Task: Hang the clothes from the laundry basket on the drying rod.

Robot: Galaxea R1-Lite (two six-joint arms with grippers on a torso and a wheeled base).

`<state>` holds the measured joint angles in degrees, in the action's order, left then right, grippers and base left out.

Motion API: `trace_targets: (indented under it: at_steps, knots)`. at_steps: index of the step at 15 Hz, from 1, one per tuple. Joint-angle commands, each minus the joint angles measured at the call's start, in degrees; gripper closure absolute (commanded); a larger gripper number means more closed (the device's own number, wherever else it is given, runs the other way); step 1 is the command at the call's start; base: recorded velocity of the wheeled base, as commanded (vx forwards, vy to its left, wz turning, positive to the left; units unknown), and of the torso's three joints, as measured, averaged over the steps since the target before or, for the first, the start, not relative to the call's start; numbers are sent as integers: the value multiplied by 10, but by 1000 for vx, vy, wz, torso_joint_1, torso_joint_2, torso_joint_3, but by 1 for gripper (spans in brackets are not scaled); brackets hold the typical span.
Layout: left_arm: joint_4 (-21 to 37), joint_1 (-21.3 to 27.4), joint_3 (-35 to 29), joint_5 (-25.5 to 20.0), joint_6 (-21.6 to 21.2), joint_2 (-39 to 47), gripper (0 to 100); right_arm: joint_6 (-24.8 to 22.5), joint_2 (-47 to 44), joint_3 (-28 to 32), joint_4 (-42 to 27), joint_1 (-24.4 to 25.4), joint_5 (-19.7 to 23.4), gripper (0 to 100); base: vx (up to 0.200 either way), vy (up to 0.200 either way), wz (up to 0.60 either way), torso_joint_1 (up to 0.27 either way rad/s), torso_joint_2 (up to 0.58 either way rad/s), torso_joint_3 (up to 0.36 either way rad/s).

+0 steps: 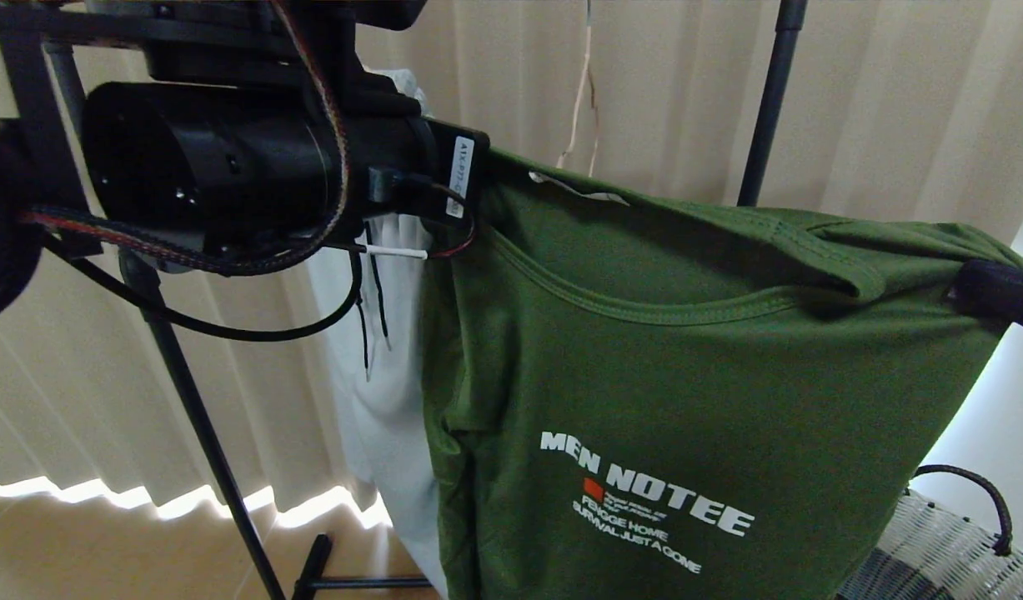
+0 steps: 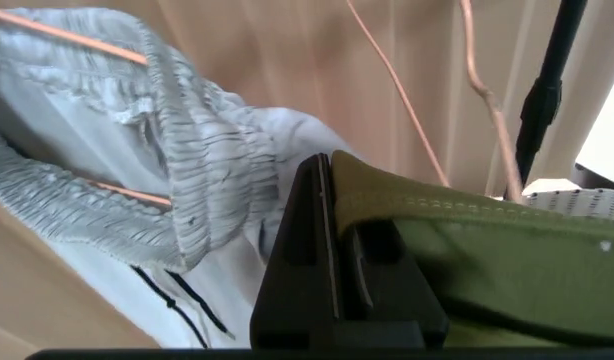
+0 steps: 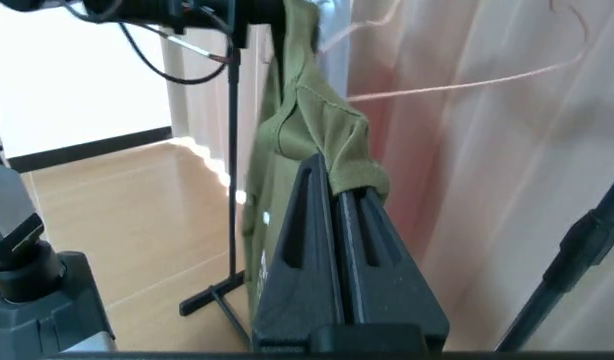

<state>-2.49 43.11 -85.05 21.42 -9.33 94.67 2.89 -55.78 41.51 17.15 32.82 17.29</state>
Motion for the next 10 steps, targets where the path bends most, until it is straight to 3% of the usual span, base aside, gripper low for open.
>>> trace_targets:
  at_steps: [1, 5, 7, 10]
  knots:
    - [-1, 0, -4, 0, 0, 14, 100, -1, 1, -1, 0, 0, -1, 100, 0, 0, 0, 0, 0, 0]
    - [6, -4, 16, 1, 0, 0, 100, -4, -33, -1, 8, -31, -17, 100, 0, 0, 0, 0, 0, 0]
    - [20, -4, 47, -1, -1, -37, 100, -17, -78, 2, 32, -102, -18, 100, 0, 0, 0, 0, 0, 0]
    - [71, -3, 69, -12, -2, -77, 100, -16, -129, 2, 100, -135, -18, 100, 0, 0, 0, 0, 0, 0]
